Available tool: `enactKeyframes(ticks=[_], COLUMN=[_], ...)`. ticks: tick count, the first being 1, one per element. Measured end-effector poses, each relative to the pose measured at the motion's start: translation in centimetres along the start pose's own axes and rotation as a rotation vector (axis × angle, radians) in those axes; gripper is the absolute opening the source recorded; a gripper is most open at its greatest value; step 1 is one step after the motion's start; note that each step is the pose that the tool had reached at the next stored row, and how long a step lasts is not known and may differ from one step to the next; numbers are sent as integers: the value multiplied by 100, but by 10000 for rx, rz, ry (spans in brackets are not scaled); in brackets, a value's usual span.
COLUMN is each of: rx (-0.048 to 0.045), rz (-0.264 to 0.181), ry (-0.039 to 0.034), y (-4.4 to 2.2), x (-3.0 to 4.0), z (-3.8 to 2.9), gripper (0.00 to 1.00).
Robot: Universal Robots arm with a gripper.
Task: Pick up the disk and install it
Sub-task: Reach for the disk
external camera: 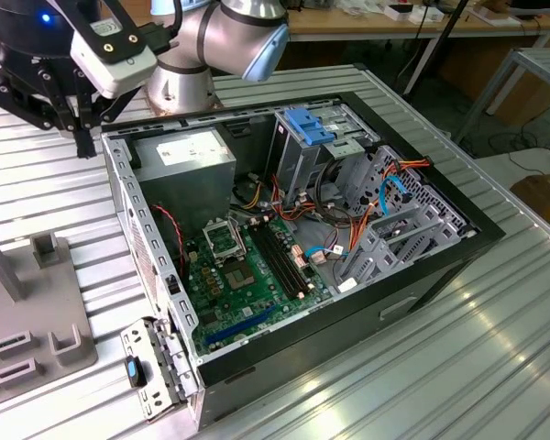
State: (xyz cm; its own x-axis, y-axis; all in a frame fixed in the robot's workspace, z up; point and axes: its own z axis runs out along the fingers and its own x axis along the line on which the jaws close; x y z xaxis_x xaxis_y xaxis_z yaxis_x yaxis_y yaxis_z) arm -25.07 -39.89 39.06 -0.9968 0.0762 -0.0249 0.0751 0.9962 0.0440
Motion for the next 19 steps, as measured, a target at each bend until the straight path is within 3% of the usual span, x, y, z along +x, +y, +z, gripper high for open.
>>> enactKeyframes(ticks=[6,16,19], rx=[0,0,0], rz=[0,0,1], ry=[0,0,0], y=[-5,-7,-11], x=[62,88,150], z=[-1,-2,-3], gripper=[11,11,11])
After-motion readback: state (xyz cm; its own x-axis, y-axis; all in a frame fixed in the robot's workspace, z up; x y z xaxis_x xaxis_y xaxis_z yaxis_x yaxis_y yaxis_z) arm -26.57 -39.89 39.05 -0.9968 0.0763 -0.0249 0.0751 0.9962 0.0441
